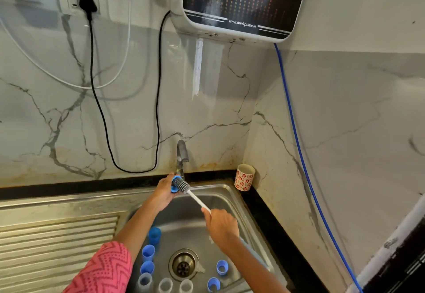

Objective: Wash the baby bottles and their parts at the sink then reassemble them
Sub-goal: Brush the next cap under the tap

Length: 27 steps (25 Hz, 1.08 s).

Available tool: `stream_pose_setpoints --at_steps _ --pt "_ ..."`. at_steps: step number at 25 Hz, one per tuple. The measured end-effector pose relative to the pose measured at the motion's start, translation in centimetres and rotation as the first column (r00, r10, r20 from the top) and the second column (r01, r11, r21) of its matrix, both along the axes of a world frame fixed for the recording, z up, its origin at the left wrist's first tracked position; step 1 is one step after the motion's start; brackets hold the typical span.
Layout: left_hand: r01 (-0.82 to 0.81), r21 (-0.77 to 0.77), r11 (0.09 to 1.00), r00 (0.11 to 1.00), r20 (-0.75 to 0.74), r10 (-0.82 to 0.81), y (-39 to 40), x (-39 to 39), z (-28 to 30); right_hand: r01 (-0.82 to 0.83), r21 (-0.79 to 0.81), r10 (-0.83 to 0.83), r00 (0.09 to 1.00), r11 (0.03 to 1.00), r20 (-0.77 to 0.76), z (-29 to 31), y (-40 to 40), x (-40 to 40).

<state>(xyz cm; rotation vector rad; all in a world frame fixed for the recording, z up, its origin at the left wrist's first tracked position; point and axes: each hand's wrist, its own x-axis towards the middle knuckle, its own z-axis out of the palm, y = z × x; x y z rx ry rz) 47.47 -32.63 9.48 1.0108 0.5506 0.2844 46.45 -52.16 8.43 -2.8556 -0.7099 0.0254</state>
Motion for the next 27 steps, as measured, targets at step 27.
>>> stream_pose_setpoints --at_steps 27 --pt "-0.011 0.015 1.0 0.982 -0.19 0.013 -0.6 1.9 -2.1 0.047 0.26 0.021 0.967 0.965 -0.253 -0.7 -2.3 3.9"
